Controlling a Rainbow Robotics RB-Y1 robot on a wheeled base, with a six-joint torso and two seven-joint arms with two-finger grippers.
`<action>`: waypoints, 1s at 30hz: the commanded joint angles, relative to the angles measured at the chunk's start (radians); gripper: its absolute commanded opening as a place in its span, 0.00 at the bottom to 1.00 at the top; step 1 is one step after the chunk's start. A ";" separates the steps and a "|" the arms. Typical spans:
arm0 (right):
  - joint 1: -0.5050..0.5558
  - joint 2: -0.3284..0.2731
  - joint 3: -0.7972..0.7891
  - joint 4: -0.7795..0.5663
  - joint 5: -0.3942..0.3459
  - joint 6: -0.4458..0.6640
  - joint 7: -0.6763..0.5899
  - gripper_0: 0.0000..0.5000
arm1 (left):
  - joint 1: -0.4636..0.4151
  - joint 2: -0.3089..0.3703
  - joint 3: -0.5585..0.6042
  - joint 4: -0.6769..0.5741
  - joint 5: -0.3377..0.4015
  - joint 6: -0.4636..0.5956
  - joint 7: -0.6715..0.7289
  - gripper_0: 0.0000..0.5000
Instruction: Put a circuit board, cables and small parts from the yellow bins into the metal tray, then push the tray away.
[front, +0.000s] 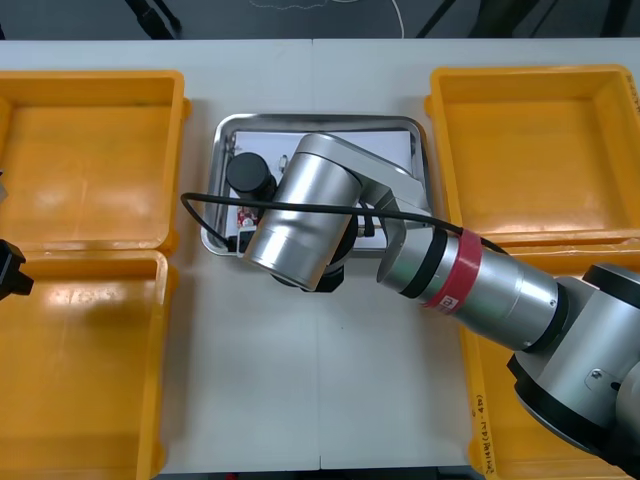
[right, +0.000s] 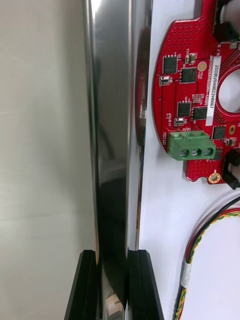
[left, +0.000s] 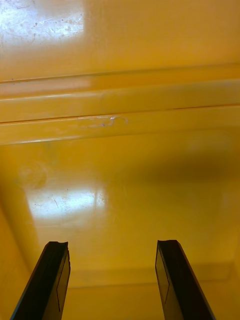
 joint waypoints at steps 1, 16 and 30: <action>-0.076 0.019 -0.033 0.034 0.008 -0.035 0.057 0.00 | 0.019 -0.007 0.030 -0.005 -0.009 0.006 -0.061 1.00; -0.128 0.019 -0.033 0.155 0.007 -0.163 0.101 0.00 | 0.019 -0.007 0.030 -0.005 -0.009 0.006 -0.061 1.00; -0.185 0.018 -0.037 0.264 0.007 -0.276 0.110 0.00 | 0.019 -0.007 0.030 -0.005 -0.009 0.006 -0.061 1.00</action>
